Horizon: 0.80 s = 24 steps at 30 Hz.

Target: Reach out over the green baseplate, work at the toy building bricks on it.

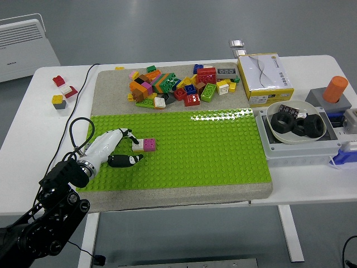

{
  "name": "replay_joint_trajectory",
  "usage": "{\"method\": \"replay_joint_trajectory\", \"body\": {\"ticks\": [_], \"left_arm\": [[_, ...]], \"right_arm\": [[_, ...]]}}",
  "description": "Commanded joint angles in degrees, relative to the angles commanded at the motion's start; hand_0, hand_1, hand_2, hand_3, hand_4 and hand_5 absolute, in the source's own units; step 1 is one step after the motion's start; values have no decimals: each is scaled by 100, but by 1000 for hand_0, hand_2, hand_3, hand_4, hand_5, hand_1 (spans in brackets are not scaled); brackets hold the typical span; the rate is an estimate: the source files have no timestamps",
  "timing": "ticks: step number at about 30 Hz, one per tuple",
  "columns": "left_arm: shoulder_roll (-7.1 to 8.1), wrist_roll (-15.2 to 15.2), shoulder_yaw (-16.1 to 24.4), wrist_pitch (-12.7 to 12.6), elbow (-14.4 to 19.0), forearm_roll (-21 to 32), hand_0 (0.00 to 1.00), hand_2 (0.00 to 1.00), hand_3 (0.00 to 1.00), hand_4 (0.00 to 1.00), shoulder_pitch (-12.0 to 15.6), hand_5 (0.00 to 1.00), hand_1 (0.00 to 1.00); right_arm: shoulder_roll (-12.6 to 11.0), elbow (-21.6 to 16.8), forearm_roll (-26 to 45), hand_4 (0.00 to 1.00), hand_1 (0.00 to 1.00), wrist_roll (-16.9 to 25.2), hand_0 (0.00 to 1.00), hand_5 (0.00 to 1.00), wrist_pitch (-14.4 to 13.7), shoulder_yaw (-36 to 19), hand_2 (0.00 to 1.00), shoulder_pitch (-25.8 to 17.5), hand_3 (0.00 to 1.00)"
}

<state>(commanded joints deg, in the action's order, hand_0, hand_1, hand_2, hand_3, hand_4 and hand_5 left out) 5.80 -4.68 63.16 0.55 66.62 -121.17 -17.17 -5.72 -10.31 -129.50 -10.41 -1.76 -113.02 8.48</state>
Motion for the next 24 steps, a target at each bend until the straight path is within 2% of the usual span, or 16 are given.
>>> {"method": "replay_joint_trajectory", "body": {"ticks": [7,15,20,24], "left_arm": [[2,-22,95,14,204,-113,978,909,598,793,67,318,925],[63,-45,156,-36,676,-369,977,908,593,782,145,308,922],[105,-209,147,-115,1030,-389,974,909,596,768,309,292,919],[172,-286,112,-327,1259,-170,974,909,596,768,525,292,919]], "right_arm": [[1,0,-50,760,662,19,671,965,23,-77,719,-14,723],[-11,0,-50,760,662,30,671,966,33,-111,717,-24,723],[-9,0,101,760,662,5,671,965,11,148,718,-24,723],[2,0,464,760,662,-23,671,965,-28,557,718,-45,723]]}}
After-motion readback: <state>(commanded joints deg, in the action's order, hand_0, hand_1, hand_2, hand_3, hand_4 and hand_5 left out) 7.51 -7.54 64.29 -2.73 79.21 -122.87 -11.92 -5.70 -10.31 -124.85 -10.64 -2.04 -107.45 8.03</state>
